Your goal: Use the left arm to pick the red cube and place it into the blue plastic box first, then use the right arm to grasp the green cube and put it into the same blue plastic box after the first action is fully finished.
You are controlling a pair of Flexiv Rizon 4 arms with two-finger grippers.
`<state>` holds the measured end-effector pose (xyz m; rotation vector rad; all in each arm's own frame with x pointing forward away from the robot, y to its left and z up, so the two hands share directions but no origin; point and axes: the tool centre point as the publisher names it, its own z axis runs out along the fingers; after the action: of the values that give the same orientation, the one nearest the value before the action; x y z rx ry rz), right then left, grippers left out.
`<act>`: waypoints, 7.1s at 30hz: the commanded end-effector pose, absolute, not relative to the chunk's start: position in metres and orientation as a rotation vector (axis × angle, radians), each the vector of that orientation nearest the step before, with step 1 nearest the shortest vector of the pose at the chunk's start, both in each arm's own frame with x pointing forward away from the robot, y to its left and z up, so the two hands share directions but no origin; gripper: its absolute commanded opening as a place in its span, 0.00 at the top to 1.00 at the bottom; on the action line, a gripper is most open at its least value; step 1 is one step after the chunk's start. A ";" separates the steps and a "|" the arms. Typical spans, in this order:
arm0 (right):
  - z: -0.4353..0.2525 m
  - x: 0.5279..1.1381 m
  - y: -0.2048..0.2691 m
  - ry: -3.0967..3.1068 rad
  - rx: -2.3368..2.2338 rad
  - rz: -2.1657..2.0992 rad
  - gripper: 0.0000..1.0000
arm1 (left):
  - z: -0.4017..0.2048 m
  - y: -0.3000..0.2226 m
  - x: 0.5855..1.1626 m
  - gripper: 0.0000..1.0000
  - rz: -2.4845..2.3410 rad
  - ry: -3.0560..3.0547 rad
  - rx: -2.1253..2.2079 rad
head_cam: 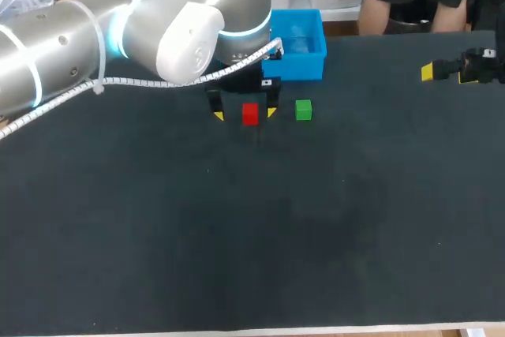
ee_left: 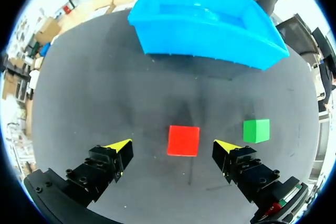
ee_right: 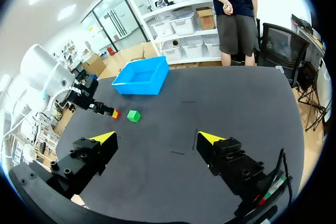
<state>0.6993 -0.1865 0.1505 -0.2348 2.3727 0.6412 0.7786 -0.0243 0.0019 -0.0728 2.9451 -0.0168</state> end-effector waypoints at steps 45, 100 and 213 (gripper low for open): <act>0.150 0.700 -0.186 2.373 -0.234 0.639 0.00 | 0.044 -0.023 0.788 1.00 -0.080 2.846 0.043; 0.150 0.700 -0.186 2.373 -0.234 0.639 0.00 | 0.131 -0.041 0.911 1.00 -0.268 2.567 0.107; 0.150 0.700 -0.186 2.373 -0.234 0.639 0.00 | 0.100 0.037 0.765 0.00 -0.585 2.312 1.005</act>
<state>0.6993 -0.1865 0.1505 -0.2348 2.3727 0.6412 0.7690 0.0279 0.0978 0.9518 2.3321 -0.4652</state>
